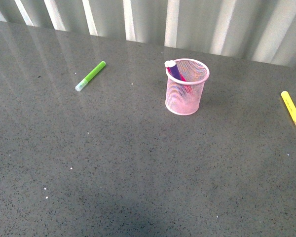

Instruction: Insert purple and pink pens into pink cup

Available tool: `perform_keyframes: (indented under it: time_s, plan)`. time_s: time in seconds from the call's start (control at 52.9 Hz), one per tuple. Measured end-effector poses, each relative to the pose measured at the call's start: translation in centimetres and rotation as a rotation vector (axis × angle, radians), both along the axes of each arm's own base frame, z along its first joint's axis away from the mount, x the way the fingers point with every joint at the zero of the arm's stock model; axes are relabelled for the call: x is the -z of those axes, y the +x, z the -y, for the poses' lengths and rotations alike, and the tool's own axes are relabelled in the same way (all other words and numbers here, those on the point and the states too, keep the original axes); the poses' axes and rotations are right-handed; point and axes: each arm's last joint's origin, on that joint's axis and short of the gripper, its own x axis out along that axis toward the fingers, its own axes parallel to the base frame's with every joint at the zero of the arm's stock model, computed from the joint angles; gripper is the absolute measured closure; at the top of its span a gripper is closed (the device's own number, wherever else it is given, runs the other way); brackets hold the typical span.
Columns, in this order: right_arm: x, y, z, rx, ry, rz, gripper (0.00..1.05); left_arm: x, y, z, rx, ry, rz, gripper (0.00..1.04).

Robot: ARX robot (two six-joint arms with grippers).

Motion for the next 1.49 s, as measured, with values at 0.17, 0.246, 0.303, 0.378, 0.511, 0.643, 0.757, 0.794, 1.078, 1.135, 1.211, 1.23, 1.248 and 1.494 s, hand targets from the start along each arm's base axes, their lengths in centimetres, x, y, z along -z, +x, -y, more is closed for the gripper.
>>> perform_keyframes:
  time_s: [0.17, 0.246, 0.303, 0.378, 0.511, 0.643, 0.757, 0.794, 1.078, 1.135, 1.211, 1.23, 1.248, 1.494]
  plan:
    - [0.6, -4.8, 3.7, 0.092, 0.010, -0.054, 0.07, 0.0, 0.0, 0.0, 0.000, 0.000, 0.000, 0.07]
    - [1.3, -8.0, 4.3, 0.091, 0.028, -0.090, 0.07, 0.0, 0.0, 0.0, 0.000, 0.000, 0.000, 0.07]
    - [1.7, -10.0, 4.1, 0.067, 0.043, -0.100, 0.07, 0.0, 0.0, 0.0, 0.000, 0.000, 0.000, 0.07]
    - [2.0, -12.0, 3.6, 0.052, 0.040, -0.094, 0.07, 0.0, 0.0, 0.0, 0.000, 0.000, 0.000, 0.07]
    - [3.4, -15.0, 2.8, 0.082, 0.015, -0.083, 0.16, 0.0, 0.0, 0.0, 0.000, 0.000, 0.000, 0.07]
    - [4.4, -16.4, 2.4, 0.108, 0.007, -0.098, 0.41, 0.0, 0.0, 0.0, 0.000, 0.000, 0.000, 0.07]
    - [4.1, -16.7, 1.9, 0.116, 0.000, -0.084, 0.64, 0.0, 0.0, 0.0, 0.000, 0.000, 0.000, 0.07]
    - [4.1, -16.8, 1.7, 0.117, 0.000, -0.088, 0.71, 0.0, 0.0, 0.0, 0.000, 0.000, 0.000, 0.07]
    - [3.4, -18.4, 0.0, 0.111, -0.007, -0.066, 1.01, 0.0, 0.0, 0.0, 0.000, 0.000, 0.000, 0.07]
    - [3.3, -18.6, -0.3, 0.123, -0.006, -0.063, 1.01, 0.0, 0.0, 0.0, 0.000, 0.000, 0.000, 0.07]
    - [3.3, -18.8, -0.9, 0.129, -0.005, -0.062, 1.01, 0.0, 0.0, 0.0, 0.000, 0.000, 0.000, 0.07]
    - [3.3, -18.9, -1.1, 0.117, -0.005, -0.061, 1.01, 0.0, 0.0, 0.0, 0.000, 0.000, 0.000, 0.07]
    - [3.2, -18.9, -1.2, 0.109, -0.005, -0.059, 1.01, 0.0, 0.0, 0.0, 0.000, 0.000, 0.000, 0.07]
    - [3.2, -19.6, -1.3, 0.107, -0.005, -0.058, 1.01, 0.0, 0.0, 0.0, 0.000, 0.000, 0.000, 0.07]
